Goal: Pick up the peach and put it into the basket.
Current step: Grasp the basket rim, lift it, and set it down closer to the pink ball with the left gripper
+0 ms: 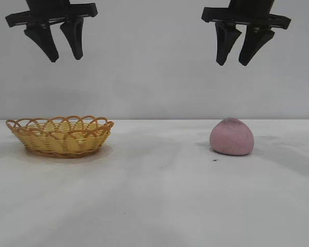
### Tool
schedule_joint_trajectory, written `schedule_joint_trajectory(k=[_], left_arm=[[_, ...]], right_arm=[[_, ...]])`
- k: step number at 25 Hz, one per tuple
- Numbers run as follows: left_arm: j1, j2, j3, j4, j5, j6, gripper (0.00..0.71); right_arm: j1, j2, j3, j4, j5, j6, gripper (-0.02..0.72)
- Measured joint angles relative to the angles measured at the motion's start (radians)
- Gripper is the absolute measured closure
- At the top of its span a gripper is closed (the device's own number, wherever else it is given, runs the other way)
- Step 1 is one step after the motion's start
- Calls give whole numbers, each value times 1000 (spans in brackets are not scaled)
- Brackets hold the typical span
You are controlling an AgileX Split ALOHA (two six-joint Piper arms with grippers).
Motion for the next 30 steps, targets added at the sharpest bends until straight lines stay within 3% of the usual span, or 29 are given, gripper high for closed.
schedule_joint_trajectory(k=[10,17,23,30], left_arm=[[0,0,0,8,9,0,324],[0,33,0,164,109,2,324],[0,123,0,183,205,26,324],[0,196,0,183,215,32,324]], right_arm=[[0,0,0,0,0,11,316],[0,0,0,0,0,13,316],[0,2,0,0,4,13,316],[0,2,0,0,8,13,316]])
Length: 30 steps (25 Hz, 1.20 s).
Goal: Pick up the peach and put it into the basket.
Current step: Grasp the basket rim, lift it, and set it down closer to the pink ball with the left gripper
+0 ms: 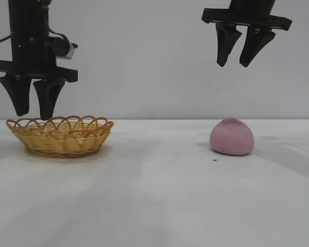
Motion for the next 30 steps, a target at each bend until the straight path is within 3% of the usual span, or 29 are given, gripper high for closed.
schedule_joint_trajectory(k=[4,6,9,10,12,13,18,20,25,27,30], left_arm=[[26,14,-2,-11,-2,0,324],[47,18,-2,-46,-2,14,420],[67,20,-2,-110,0,70,624],[72,20,-2,-129,0,78,654],[72,20,-4,-146,-2,85,646],[73,20,-4,-156,-2,85,710],[73,-29,0,-292,-13,91,710],[73,-88,46,-378,-70,104,710],[73,-288,345,-661,-226,250,710],[73,-322,470,-794,-271,339,710],[73,-327,598,-897,-312,445,710]], right_arm=[[0,11,-2,0,2,0,316],[0,22,-2,0,6,0,316],[0,38,-2,0,8,0,316],[0,38,-2,0,8,0,316],[0,39,-2,0,8,0,316],[0,39,-2,0,8,0,316],[0,40,-2,0,17,0,316],[0,40,-2,0,24,0,316],[0,40,-2,-2,35,0,316],[0,40,-2,-2,30,0,316],[0,40,-2,0,30,0,316]])
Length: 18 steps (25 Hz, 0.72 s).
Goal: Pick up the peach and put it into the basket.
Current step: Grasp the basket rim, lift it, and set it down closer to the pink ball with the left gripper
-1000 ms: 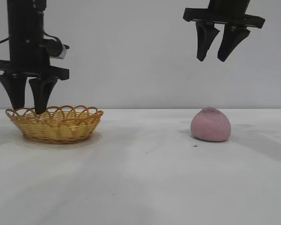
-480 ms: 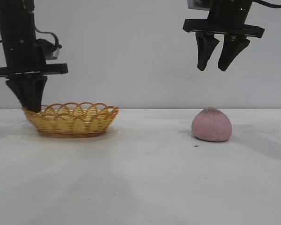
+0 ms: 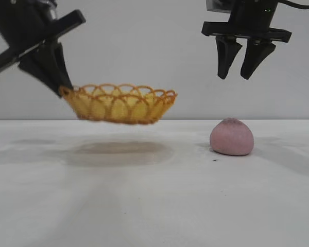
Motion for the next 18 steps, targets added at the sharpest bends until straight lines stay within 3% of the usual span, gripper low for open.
schedule_joint_trajectory(k=[4,15,16,17,18], left_arm=[[0,0,67,-30,-4,76,710],[0,0,70,29,-2,103,710],[0,0,70,29,-1,103,646],[0,0,70,33,2,103,646],[0,0,70,33,6,103,593]], right_arm=[[0,0,0,0,0,0,316],[0,0,0,13,0,0,316],[0,0,0,15,0,0,316],[0,0,0,15,0,0,316],[0,0,0,15,2,0,316]])
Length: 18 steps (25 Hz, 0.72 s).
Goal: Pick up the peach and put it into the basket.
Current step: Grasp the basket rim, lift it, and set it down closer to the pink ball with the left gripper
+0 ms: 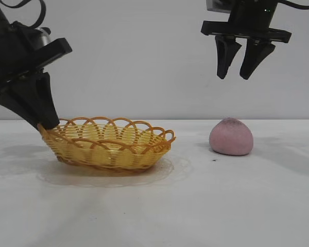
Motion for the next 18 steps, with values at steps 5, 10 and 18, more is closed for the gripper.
schedule_joint_trajectory(k=[5,10,18], left_arm=[[0,-1,0,43,10,-11,415],[0,-15,0,263,13,-156,415],[119,-170,-24,427,-21,-287,390]], right_arm=[[0,0,0,1,4,0,316],[0,0,0,1,6,0,316],[0,0,0,2,8,0,316]])
